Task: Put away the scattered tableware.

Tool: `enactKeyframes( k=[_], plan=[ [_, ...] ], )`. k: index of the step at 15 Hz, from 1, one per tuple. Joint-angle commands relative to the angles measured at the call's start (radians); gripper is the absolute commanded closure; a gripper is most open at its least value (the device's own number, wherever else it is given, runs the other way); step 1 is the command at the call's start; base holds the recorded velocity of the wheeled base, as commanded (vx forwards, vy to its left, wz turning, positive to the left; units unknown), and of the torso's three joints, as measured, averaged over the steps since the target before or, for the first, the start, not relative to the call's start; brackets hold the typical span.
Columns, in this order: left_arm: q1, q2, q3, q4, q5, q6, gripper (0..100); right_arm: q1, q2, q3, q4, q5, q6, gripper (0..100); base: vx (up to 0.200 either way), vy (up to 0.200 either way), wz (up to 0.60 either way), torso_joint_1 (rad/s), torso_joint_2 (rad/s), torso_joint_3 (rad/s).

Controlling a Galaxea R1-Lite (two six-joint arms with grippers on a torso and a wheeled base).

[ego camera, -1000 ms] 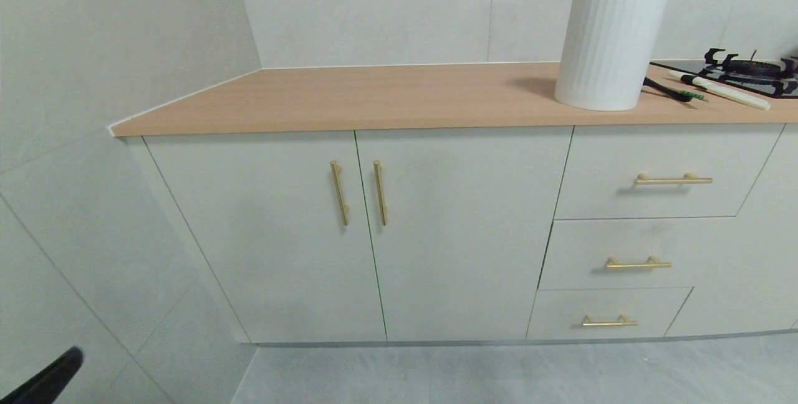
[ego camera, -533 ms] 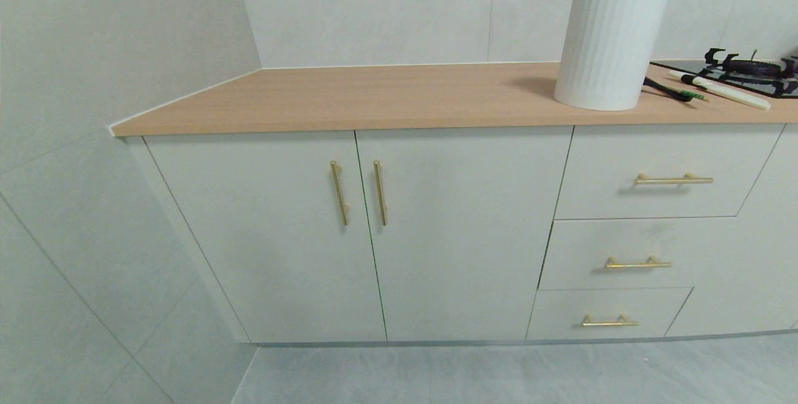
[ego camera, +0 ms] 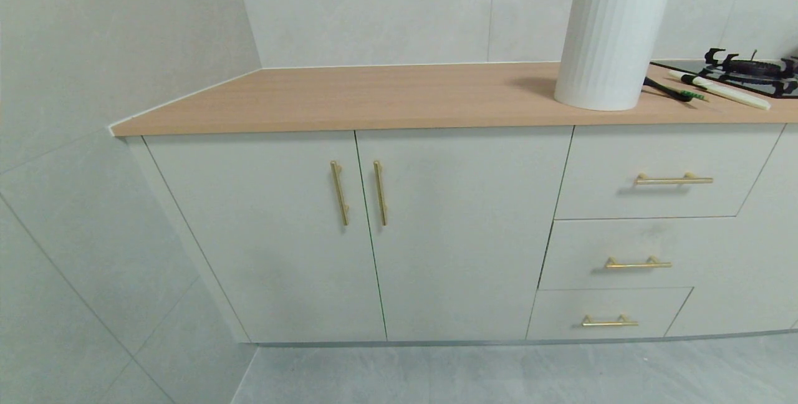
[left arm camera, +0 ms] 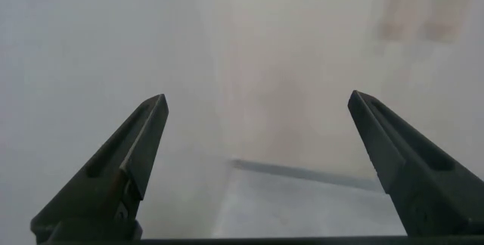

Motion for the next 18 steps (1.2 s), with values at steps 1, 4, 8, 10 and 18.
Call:
enactKeyframes(
  k=[1, 4, 8, 10, 18],
  plan=[
    [0.003, -0.004, 0.045, -0.009, -0.061, -0.005, 0, 0.001, -0.003, 0.081, -0.025, 0.083, -0.031, 0, 0.000, 0.000, 0.00, 0.000, 0.00, 0.000],
    [0.003, -0.004, 0.045, -0.003, -0.144, -0.006, 0, 0.002, -0.003, 0.081, -0.020, 0.152, -0.066, 0, 0.000, 0.000, 0.00, 0.000, 0.00, 0.000],
    [0.003, -0.004, 0.045, -0.001, -0.165, -0.011, 0, 0.002, -0.003, 0.081, -0.020, 0.228, -0.065, 0, 0.000, 0.000, 0.00, 0.000, 0.00, 0.000],
    [0.003, -0.004, 0.045, 0.016, -0.213, 0.003, 0, 0.002, -0.003, 0.077, 0.044, 0.273, -0.072, 0, 0.000, 0.000, 0.00, 0.000, 0.00, 0.000],
    [0.000, -0.004, 0.043, 0.043, -0.242, -0.066, 0, 0.002, -0.003, 0.081, 0.026, 0.293, -0.077, 0, 0.000, 0.000, 0.00, 0.000, 0.00, 0.000]
  ],
)
